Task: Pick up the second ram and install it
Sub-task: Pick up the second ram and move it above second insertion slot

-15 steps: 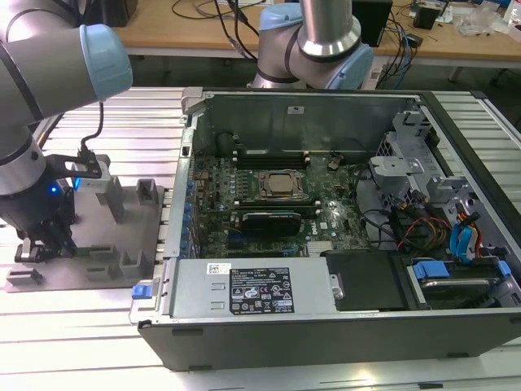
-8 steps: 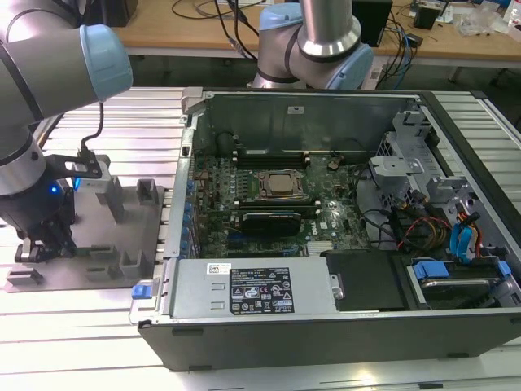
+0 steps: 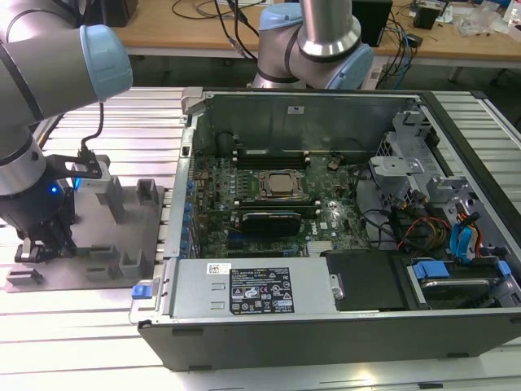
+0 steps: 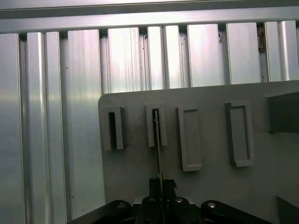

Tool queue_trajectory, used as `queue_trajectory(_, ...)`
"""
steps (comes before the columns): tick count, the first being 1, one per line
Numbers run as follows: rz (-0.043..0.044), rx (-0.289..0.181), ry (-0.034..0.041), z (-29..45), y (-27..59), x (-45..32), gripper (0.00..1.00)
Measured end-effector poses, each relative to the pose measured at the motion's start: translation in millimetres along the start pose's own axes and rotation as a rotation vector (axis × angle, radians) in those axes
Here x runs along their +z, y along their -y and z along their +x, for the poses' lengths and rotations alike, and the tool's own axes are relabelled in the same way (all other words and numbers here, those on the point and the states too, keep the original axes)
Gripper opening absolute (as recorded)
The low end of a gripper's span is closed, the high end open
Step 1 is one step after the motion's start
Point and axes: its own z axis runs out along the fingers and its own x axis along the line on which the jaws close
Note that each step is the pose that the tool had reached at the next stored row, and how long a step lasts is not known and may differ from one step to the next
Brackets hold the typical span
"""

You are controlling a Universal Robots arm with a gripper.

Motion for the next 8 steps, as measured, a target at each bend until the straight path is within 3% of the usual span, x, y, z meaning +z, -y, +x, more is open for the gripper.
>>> queue_trajectory(4,0.0004,0.0,0.0004,0.0,0.0,-1.5,0.11)
queue_trajectory(8,0.0,0.0,0.0,-0.1,-0.3,-8.4,0.11)
